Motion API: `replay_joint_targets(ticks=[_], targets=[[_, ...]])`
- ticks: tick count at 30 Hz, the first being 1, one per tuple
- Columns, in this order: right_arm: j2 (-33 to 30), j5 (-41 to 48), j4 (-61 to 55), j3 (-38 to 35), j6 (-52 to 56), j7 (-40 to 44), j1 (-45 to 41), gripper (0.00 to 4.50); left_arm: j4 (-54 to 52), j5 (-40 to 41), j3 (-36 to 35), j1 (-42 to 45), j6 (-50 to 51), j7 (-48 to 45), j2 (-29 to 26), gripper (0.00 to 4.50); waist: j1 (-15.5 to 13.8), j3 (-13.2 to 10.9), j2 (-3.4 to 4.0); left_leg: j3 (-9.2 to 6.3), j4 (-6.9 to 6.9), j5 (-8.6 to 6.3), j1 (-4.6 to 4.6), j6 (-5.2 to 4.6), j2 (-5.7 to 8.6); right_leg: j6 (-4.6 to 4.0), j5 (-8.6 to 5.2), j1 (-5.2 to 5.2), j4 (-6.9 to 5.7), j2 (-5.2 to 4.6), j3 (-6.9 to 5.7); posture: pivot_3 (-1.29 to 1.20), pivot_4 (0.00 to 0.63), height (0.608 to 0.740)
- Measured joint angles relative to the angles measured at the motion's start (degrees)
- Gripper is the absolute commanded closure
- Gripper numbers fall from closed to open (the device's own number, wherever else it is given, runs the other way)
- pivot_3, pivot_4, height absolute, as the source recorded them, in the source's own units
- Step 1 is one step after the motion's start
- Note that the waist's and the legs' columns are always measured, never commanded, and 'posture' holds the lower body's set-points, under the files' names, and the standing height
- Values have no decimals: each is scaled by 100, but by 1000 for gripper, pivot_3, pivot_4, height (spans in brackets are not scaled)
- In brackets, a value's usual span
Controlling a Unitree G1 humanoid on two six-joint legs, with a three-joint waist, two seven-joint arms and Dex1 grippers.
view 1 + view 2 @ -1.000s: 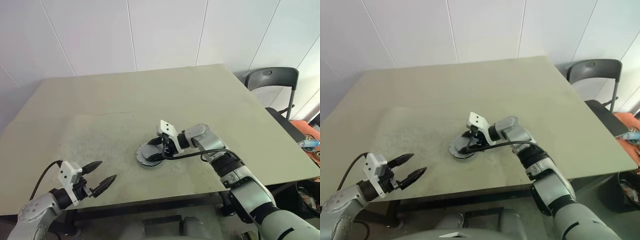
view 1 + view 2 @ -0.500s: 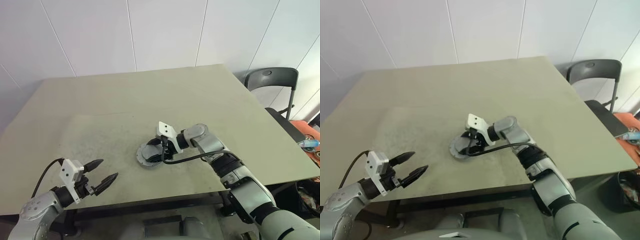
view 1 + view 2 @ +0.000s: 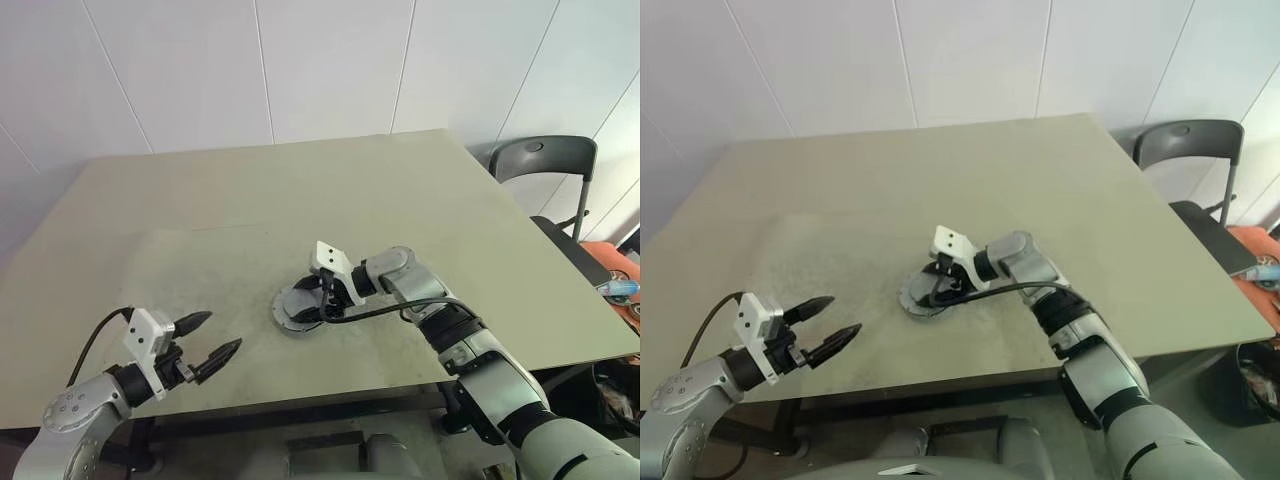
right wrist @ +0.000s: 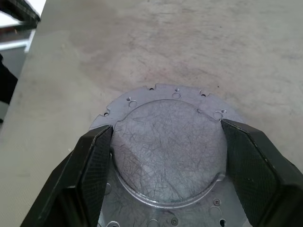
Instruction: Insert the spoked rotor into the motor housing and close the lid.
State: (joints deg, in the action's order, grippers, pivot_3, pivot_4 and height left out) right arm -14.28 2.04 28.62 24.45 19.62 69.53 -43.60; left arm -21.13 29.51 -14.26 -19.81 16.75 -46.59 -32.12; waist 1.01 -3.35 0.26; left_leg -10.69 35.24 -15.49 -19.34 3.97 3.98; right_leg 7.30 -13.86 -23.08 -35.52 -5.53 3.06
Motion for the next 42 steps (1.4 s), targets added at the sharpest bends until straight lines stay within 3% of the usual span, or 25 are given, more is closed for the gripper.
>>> replay_joint_targets(ticks=[42], targets=[[14,155,146,-196,-15,186,37,1277,34,35,-6,-32,-108,-72,-37,0,-4,5,5,0,-2,0,-6,0,0,0,0,-4,7,0,0,0,0,740]])
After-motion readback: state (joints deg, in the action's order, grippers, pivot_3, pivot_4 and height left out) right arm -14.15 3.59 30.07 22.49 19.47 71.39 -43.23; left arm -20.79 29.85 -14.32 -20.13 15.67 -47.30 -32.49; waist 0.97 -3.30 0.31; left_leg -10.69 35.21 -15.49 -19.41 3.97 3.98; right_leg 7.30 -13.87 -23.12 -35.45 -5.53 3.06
